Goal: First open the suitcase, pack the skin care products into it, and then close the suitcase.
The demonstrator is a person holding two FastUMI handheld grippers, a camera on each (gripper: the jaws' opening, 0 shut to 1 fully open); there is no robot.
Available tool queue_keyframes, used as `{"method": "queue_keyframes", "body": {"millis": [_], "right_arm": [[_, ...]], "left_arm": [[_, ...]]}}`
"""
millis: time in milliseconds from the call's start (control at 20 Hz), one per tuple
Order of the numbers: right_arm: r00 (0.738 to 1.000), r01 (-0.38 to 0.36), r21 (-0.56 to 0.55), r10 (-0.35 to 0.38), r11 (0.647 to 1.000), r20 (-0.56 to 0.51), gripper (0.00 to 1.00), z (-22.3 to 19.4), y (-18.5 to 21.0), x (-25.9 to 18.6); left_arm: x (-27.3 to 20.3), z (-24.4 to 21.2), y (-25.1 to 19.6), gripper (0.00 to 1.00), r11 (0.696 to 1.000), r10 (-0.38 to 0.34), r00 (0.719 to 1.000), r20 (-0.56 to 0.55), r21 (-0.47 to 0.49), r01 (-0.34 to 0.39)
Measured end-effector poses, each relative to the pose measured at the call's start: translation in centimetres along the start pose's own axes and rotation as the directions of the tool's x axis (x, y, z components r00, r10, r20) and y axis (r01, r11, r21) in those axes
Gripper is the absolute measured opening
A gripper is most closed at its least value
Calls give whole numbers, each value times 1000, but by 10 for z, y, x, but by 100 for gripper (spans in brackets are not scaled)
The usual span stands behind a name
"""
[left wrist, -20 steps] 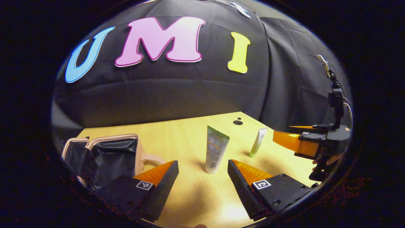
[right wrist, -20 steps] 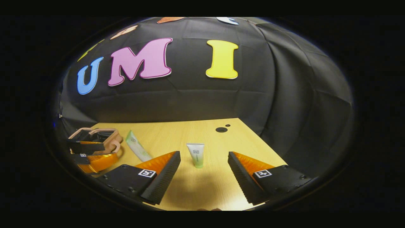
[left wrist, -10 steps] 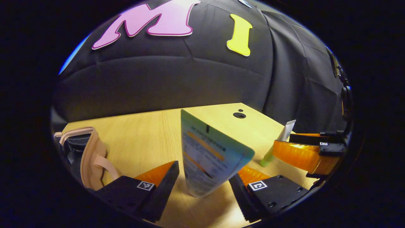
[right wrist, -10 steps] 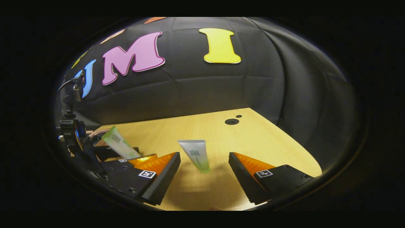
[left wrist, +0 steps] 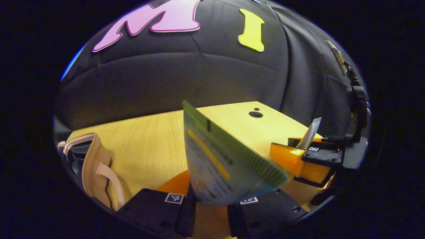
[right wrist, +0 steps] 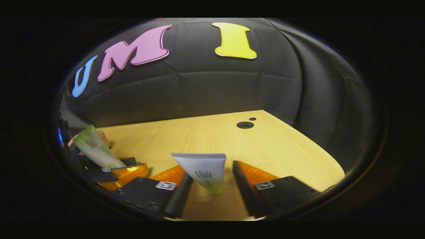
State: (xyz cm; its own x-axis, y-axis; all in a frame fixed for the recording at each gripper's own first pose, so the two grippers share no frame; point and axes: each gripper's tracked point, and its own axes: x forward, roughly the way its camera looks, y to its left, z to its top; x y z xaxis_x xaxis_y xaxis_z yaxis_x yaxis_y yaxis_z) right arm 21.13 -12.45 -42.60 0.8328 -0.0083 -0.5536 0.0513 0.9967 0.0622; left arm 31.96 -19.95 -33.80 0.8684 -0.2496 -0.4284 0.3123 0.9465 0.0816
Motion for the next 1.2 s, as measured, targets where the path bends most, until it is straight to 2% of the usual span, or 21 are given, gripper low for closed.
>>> {"method": "queue_keyframes", "body": {"millis": [100,150,200,250,300,350,400,450,500,650,850,1050,1200], "right_arm": [[1000,9,2,-9,1000,-9,39,0,-1,2],[1000,11,-9,-11,1000,-6,33,0,-1,6],[1000,4,-32,-4,999,-14,37,1,1,5],[1000,3,-52,-4,999,-11,29,1,2,5],[1000,-1,-70,1,998,-8,34,0,2,3],[1000,-4,-86,3,996,-9,29,0,4,0],[1000,-15,-87,15,996,-9,34,1,8,-3],[1000,-22,-88,22,996,-4,29,5,11,-6],[1000,-27,-93,28,995,12,35,11,14,-10],[996,-51,-95,57,994,65,34,34,27,-26],[990,-120,-126,128,985,56,34,51,56,-61],[969,-239,-123,245,963,35,34,71,112,-107],[941,-331,-132,338,934,31,34,85,165,-137]], "left_arm": [[-1,0,2,48,1000,6,1000,2,-8,-6],[-2,0,3,48,1000,10,1000,1,-12,-10],[-3,-1,3,48,1000,12,1000,2,-17,-12],[-4,-1,3,48,1000,12,1000,4,-23,-12],[-4,-1,4,48,1000,7,1000,8,-31,-7],[-6,1,5,48,999,3,1000,17,-40,-3],[-7,3,6,48,999,1,1000,29,-53,1],[-8,5,7,48,998,-1,999,43,-66,4],[-11,3,9,47,997,-1,999,52,-76,5],[-26,5,17,47,995,10,997,75,-98,-3],[-69,39,33,47,995,29,993,116,-99,-18],[-145,65,85,46,984,82,993,83,-162,-67],[-203,49,157,47,972,180,983,-33,-149,-183]]}}
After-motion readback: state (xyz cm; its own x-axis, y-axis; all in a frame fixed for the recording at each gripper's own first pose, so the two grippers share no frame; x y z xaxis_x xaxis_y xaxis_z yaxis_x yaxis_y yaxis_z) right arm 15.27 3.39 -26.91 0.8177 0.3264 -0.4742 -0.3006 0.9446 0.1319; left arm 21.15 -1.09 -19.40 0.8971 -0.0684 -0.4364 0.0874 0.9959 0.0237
